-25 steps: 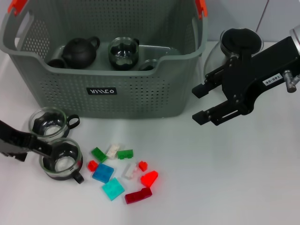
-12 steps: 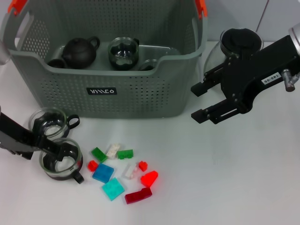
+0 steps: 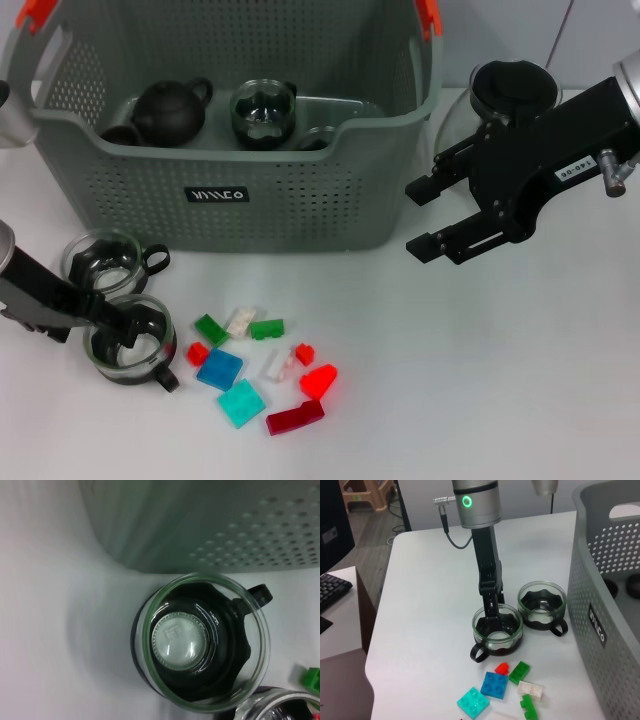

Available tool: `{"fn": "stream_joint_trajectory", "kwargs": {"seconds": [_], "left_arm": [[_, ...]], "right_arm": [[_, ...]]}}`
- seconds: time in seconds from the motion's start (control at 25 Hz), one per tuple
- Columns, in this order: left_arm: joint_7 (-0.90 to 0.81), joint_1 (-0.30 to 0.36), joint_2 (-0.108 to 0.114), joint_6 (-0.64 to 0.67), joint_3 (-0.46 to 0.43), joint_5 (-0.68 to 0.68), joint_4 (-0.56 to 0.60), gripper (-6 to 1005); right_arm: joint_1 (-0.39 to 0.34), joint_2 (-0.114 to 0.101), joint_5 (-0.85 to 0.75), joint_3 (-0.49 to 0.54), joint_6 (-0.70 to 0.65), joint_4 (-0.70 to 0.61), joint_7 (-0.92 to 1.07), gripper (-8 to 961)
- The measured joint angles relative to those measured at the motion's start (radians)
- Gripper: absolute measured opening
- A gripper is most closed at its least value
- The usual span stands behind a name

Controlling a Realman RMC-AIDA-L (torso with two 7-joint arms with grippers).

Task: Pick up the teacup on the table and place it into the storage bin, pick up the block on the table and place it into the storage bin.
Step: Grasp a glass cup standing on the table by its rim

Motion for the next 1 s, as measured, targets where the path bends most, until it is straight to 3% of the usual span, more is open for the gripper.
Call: {"fn": "stream_joint_trajectory", "kwargs": {"seconds": [0.68, 0.92, 1.0], "left_arm": [[-0.007, -0.012, -0.011, -0.002, 0.038, 0.012, 0.015, 908], [-0.001, -0.012, -0.011, -0.004, 0.04, 0.012, 0.021, 706], [0.002, -0.012, -0.011, -0.004, 0.044, 0.012, 0.023, 465]], "right_arm": [[-0.002, 0.0, 0.0, 0.0, 0.009, 0.005, -0.006, 678], [-0.002, 0.0, 0.002, 0.002, 0.009, 0.004, -0.007, 678], [-0.002, -0.001, 0.003, 0.003, 0.009, 0.003, -0.007, 678]]}}
